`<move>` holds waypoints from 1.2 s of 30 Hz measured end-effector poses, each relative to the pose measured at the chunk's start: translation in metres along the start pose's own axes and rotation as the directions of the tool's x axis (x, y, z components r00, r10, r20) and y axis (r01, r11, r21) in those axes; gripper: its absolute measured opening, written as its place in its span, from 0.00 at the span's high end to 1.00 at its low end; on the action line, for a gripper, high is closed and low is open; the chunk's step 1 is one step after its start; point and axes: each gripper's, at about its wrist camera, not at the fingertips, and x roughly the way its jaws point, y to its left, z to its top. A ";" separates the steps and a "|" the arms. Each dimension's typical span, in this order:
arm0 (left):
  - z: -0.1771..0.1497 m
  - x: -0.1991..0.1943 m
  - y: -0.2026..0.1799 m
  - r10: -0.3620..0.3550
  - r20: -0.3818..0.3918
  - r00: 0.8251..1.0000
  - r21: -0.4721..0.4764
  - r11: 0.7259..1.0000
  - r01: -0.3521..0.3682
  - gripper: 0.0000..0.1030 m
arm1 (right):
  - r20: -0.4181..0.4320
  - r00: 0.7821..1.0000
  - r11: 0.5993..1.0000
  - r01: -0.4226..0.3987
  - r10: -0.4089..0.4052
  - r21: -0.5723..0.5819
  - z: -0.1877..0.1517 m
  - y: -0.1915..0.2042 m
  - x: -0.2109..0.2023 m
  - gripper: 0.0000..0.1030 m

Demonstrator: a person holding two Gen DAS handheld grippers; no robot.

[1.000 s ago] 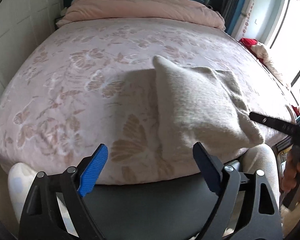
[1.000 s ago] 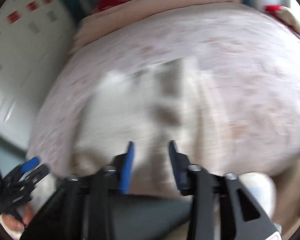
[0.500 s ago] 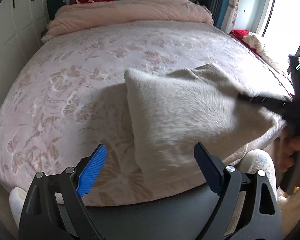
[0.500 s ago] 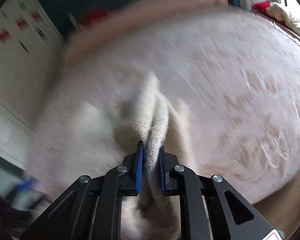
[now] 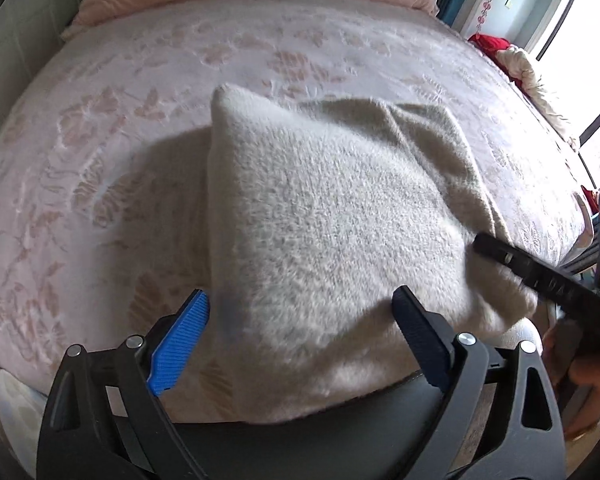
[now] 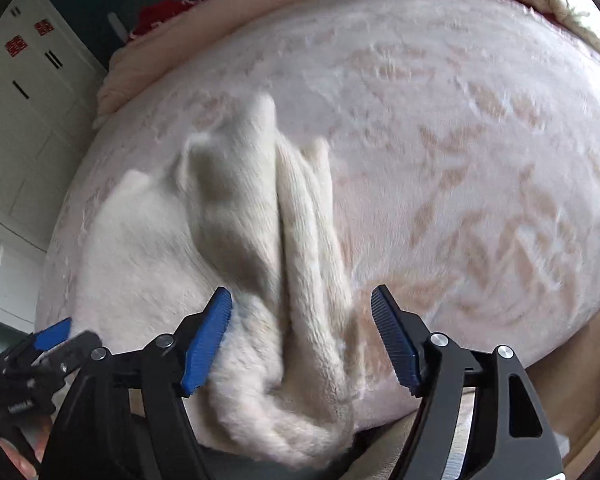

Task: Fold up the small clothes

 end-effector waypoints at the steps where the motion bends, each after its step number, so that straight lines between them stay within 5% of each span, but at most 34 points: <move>1: 0.002 0.005 0.000 0.004 -0.012 1.000 -0.008 1.000 -0.004 0.12 | -0.010 1.000 1.000 -0.017 0.017 0.014 -0.002 -0.001 0.004 0.26; 12: 0.010 0.039 0.000 0.000 -0.024 1.000 -0.005 1.000 0.000 0.04 | -0.022 0.987 0.980 -0.157 0.160 0.119 -0.010 -0.016 0.035 0.07; 16: 0.010 0.055 0.013 -0.125 -0.033 0.992 -0.060 0.991 0.123 0.04 | -0.005 0.984 0.978 -0.174 0.176 0.111 -0.009 -0.015 0.041 0.05; 19: 0.007 0.067 0.032 -0.267 -0.036 0.963 -0.126 0.957 0.260 0.04 | 0.010 0.980 0.973 -0.201 0.201 0.115 -0.008 -0.016 0.041 0.05; 20: 0.007 0.067 0.033 -0.284 -0.033 0.958 -0.120 0.953 0.278 0.04 | 0.012 0.978 0.972 -0.206 0.206 0.117 -0.009 -0.016 0.041 0.07; 22: 0.006 0.064 0.034 -0.308 -0.036 0.951 -0.099 0.948 0.303 0.05 | 0.001 0.965 0.958 -0.261 0.262 0.116 -0.008 -0.015 0.041 0.43; 25: 0.008 0.054 0.032 -0.326 -0.030 0.945 -0.103 0.941 0.321 0.26 | -0.018 0.949 0.936 -0.306 0.314 0.174 -0.007 -0.019 0.041 0.57; 29: 0.016 0.023 0.013 -0.260 -0.017 0.965 -0.025 0.965 0.260 0.47 | 0.008 0.942 0.918 -0.328 0.335 0.224 -0.003 -0.018 0.022 0.63; 36: 0.029 -0.057 -0.017 -0.219 0.057 0.974 0.093 0.973 0.213 0.48 | 0.117 0.940 0.934 -0.335 0.322 0.124 0.005 0.011 -0.061 0.64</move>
